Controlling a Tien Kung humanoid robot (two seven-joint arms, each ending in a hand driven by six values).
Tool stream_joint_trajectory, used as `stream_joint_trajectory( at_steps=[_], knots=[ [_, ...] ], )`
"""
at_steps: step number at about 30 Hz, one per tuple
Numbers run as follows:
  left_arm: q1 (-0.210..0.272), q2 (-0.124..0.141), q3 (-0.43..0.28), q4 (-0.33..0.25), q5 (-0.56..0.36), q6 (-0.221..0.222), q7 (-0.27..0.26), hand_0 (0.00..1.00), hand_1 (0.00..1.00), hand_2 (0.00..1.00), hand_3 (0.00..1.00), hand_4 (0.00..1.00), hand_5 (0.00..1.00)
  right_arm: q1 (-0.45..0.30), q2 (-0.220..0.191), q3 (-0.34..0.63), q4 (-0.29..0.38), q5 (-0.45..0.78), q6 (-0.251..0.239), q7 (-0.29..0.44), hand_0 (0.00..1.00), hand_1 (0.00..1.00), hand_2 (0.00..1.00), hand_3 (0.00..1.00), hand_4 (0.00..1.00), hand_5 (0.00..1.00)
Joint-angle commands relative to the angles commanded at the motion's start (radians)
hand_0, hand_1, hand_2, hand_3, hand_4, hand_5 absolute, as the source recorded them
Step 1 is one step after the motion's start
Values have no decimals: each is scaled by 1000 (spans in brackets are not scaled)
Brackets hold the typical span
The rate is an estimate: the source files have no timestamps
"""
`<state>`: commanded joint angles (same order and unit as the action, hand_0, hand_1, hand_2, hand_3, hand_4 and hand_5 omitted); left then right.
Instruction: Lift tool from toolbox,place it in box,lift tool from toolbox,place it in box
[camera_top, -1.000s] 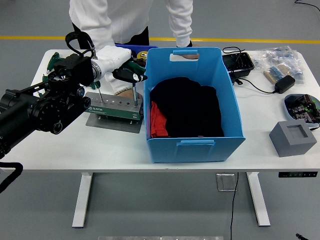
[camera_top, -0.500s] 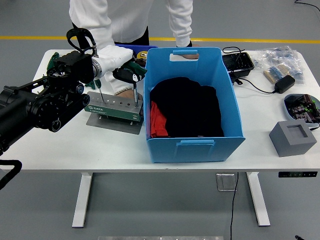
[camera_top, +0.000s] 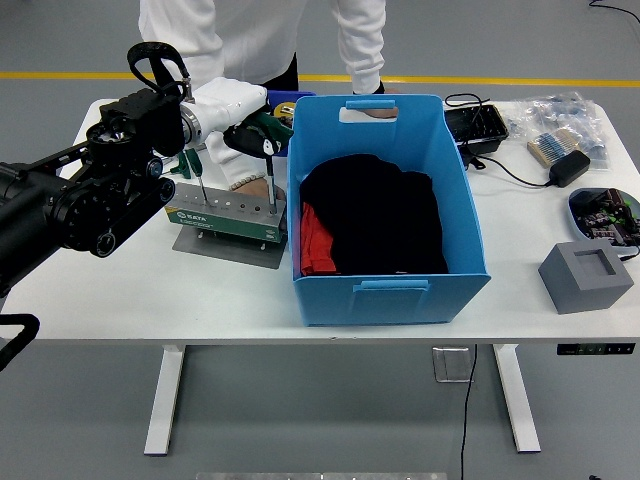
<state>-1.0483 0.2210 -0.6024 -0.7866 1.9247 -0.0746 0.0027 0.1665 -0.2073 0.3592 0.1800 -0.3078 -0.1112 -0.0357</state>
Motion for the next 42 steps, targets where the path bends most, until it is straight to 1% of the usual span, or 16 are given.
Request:
stream_joint_trajectory(
  at_steps=[1, 10, 18, 19, 24, 25, 26, 32, 34, 37, 42],
  knots=[
    [0, 2, -2, -5, 3, -2, 1, 164, 2, 12, 48, 699, 552, 0, 0, 0, 0, 0, 0, 0, 694, 684, 733, 585, 793, 716],
    [-2, 27, -26, -60, 9, -28, 7, 163, 2, 12, 48, 705, 542, 0, 1, 0, 0, 7, -1, 2, 694, 684, 733, 585, 792, 716],
    [-24, 39, -37, -99, -11, -45, 5, 162, 2, 12, 49, 700, 546, 1, 1, 6, 0, 8, -2, 3, 694, 685, 734, 585, 793, 716],
    [-27, 41, -39, -102, -13, -47, 3, 161, 2, 10, 51, 703, 507, 1, 1, 5, 0, 9, -2, 3, 693, 683, 733, 585, 793, 717],
    [-37, 50, -46, -126, -12, -58, 2, 161, 2, 10, 51, 703, 507, 0, 0, 11, 0, 3, -1, 2, 693, 683, 733, 585, 793, 717],
    [-38, 52, -47, -130, -11, -61, 3, 156, 2, 8, 53, 699, 483, 0, 0, 12, 0, 3, -1, 2, 694, 683, 733, 584, 792, 717],
    [-41, 55, -47, -137, -13, -66, 5, 156, 2, 8, 53, 699, 483, 0, 0, 14, 0, 2, -1, 2, 694, 683, 733, 584, 792, 717],
    [-61, 82, -22, -168, -52, -100, 5, 155, 2, 7, 55, 704, 469, 1, 0, 29, 0, -14, -3, -2, 694, 684, 733, 584, 792, 716],
    [-66, 95, -16, -194, -74, -117, 16, 155, 2, 7, 55, 704, 469, 2, 0, 26, 0, -13, -3, -2, 694, 684, 733, 584, 792, 716],
    [-69, 106, -13, -220, -100, -137, 35, 155, 2, 7, 58, 703, 465, 3, -1, 25, 0, -11, -3, -2, 694, 685, 733, 584, 792, 716],
    [-75, 113, -19, -236, -121, -149, 44, 155, 2, 7, 58, 703, 465, 4, -1, 13, 0, -2, -3, 0, 694, 685, 733, 584, 792, 716]
  ],
)
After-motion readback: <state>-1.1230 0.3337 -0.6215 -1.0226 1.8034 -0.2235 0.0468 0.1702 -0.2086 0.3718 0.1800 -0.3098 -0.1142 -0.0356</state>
